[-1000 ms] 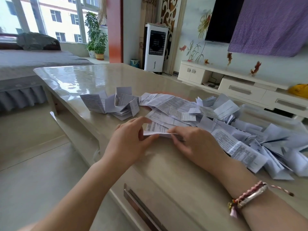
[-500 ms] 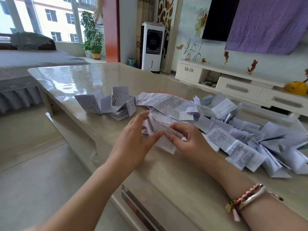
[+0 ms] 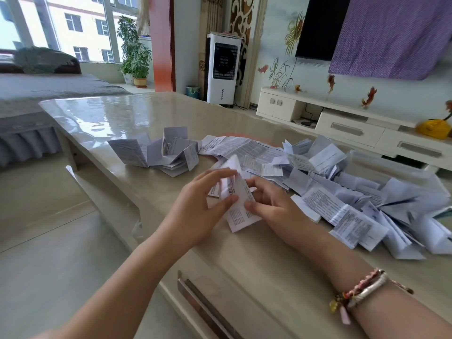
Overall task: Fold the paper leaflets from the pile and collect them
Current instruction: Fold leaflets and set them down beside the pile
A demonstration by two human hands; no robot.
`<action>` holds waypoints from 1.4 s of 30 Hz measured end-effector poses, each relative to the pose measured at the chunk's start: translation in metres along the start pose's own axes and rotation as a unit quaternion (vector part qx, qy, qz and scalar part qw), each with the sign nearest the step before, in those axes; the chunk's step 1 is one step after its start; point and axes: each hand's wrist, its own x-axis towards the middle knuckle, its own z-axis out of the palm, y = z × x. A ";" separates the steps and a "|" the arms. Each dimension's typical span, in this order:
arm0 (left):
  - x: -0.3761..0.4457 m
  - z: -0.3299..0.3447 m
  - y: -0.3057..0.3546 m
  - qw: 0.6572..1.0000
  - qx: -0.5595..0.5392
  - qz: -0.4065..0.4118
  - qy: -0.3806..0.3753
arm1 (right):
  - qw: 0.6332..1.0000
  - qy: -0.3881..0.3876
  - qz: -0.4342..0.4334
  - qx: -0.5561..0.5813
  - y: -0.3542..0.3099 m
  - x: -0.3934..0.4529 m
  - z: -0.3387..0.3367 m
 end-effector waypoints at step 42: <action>0.002 -0.020 0.016 0.893 -0.383 -0.222 -0.085 | 0.994 0.073 0.007 0.076 -0.011 0.000 -0.010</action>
